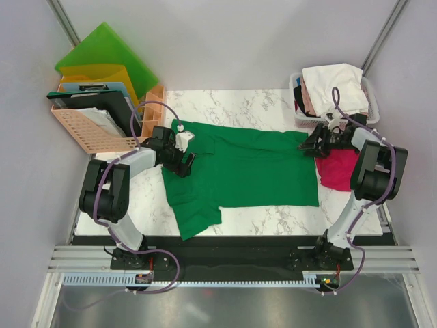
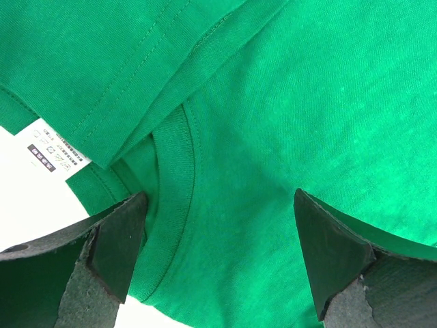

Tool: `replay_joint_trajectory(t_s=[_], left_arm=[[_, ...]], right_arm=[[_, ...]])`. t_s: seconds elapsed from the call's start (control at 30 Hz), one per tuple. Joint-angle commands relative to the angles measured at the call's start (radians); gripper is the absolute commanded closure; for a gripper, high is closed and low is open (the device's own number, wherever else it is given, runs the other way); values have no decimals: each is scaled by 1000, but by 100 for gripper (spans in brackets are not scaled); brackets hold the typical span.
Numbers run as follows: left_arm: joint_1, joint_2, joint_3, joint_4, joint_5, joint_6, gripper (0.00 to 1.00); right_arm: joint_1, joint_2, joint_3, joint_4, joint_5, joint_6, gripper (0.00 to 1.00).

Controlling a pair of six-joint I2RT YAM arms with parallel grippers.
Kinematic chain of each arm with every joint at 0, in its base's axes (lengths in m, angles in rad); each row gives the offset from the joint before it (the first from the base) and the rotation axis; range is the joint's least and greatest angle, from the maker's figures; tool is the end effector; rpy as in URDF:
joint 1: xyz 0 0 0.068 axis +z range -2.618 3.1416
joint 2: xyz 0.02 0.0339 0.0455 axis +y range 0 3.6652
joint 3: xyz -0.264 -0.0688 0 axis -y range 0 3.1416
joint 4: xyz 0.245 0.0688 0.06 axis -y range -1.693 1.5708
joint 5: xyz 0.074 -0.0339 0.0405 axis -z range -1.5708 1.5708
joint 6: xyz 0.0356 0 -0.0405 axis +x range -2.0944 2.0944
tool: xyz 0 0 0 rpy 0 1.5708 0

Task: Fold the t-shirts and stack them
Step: Fold the flattened tshirt in 1/3 of the way

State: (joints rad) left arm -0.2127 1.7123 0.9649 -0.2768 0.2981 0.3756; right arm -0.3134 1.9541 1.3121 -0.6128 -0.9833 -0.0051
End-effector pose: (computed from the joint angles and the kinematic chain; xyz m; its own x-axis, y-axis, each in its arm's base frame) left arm 0.3241 -0.0807 0.1600 -0.6481 0.4987 -0.5756 0.6329 0.7731 -0.0427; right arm 0.3706 -0.0890 0.1706 -0.9038 0.2899 -0.3148 -0.0798 0.6085 0.7895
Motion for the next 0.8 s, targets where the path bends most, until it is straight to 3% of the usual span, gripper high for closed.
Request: replay_joint_trajectory(t_s=[0.0, 0.37, 0.77], left_arm=[[-1, -14, -18, -19, 18, 23, 6], [-1, 4, -8, -15, 27, 13, 6], [-1, -10, -18, -15, 13, 16, 6]], right_arm=[[-19, -26, 24, 18, 87, -88, 31], [-20, 52, 82, 94, 210, -82, 32], [-10, 175, 184, 162, 241, -10, 38]])
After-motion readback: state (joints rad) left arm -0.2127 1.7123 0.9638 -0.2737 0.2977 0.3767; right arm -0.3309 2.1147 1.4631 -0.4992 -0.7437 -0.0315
